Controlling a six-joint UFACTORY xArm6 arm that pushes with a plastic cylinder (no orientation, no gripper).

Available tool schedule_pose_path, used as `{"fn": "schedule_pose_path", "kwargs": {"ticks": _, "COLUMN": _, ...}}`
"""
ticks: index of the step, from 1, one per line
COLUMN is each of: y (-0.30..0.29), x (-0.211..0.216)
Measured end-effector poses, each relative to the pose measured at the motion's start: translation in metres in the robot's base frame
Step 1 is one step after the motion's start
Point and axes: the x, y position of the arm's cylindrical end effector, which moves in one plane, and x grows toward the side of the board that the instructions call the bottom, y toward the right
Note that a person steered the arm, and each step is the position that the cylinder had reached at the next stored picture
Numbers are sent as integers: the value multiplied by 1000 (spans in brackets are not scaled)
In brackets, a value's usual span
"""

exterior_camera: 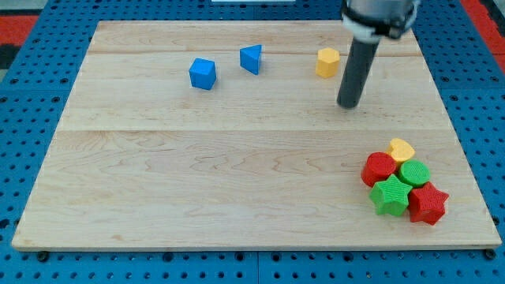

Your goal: Move the yellow hexagon towards the red circle

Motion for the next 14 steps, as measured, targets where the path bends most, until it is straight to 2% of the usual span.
{"fn": "schedule_pose_path", "kwargs": {"ticks": 1, "y": 13, "x": -87}}
{"fn": "schedule_pose_path", "kwargs": {"ticks": 2, "y": 5, "x": -140}}
{"fn": "schedule_pose_path", "kwargs": {"ticks": 3, "y": -26, "x": -133}}
{"fn": "schedule_pose_path", "kwargs": {"ticks": 6, "y": -30, "x": -44}}
{"fn": "schedule_pose_path", "kwargs": {"ticks": 11, "y": -13, "x": 66}}
{"fn": "schedule_pose_path", "kwargs": {"ticks": 12, "y": -13, "x": 87}}
{"fn": "schedule_pose_path", "kwargs": {"ticks": 14, "y": -14, "x": 103}}
